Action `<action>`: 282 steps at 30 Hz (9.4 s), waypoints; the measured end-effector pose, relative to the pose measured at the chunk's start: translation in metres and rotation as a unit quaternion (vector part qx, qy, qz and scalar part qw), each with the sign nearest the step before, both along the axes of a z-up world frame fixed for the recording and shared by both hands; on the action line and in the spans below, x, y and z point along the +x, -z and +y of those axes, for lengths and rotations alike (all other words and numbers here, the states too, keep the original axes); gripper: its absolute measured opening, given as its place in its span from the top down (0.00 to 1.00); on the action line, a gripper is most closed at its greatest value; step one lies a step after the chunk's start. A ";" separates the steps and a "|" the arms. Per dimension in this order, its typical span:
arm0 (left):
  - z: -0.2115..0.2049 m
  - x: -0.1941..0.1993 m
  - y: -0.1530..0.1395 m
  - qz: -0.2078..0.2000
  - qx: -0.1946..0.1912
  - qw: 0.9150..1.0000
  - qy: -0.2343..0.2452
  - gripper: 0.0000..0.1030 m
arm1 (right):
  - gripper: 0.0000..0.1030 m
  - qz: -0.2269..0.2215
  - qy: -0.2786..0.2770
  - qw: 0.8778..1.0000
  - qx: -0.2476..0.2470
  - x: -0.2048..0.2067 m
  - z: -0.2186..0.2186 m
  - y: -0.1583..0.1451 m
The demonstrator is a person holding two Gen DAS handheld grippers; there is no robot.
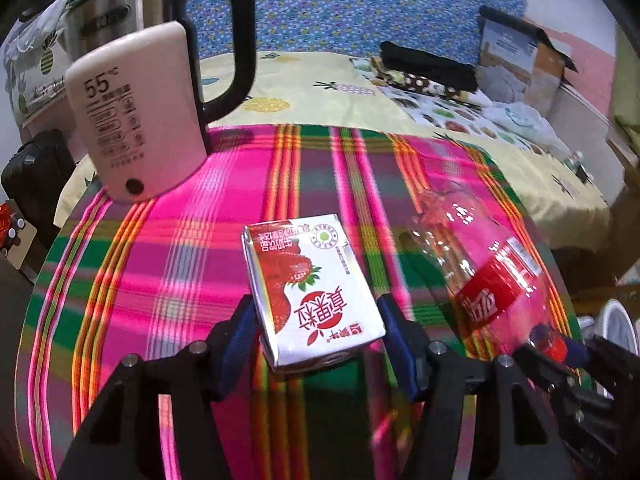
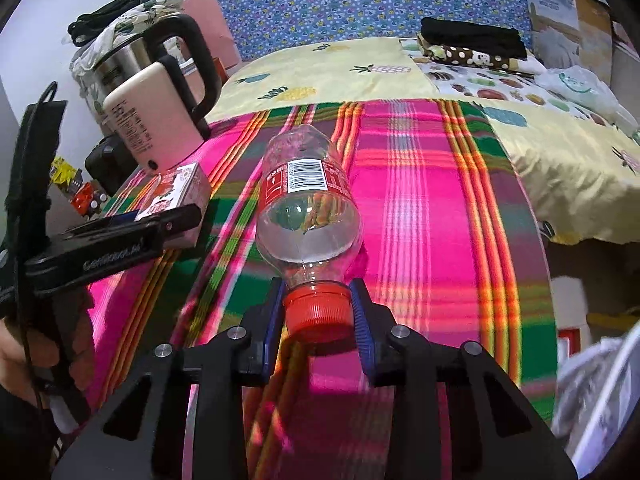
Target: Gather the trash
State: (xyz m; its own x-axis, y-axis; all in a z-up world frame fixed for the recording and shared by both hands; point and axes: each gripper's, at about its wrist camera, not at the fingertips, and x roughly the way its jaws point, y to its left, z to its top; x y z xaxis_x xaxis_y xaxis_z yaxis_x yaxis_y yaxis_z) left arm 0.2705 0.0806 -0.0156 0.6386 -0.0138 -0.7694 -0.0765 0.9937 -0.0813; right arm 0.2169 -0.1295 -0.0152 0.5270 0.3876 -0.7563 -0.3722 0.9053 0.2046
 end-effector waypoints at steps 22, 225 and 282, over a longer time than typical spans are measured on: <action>-0.049 -0.134 0.012 0.003 -0.002 1.000 0.031 0.38 | 0.67 0.029 0.010 1.000 -0.004 -0.100 -0.045 0.011; -0.200 -0.169 -0.026 -0.068 -0.008 0.981 0.183 0.37 | 0.38 -0.082 0.186 0.979 -0.029 -0.168 -0.161 -0.032; -0.132 -0.230 -0.030 -0.083 0.009 0.992 0.091 0.37 | 0.38 -0.111 0.124 0.985 -0.032 -0.200 -0.100 -0.035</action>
State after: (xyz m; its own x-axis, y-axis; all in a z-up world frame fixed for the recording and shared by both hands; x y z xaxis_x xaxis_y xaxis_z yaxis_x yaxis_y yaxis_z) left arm 0.0406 -0.0514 0.0142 0.7450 -0.1283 -0.6546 0.1178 0.9912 -0.0602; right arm 0.0167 -0.2295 0.0196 0.7552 0.1807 -0.6301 -0.1673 0.9826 0.0813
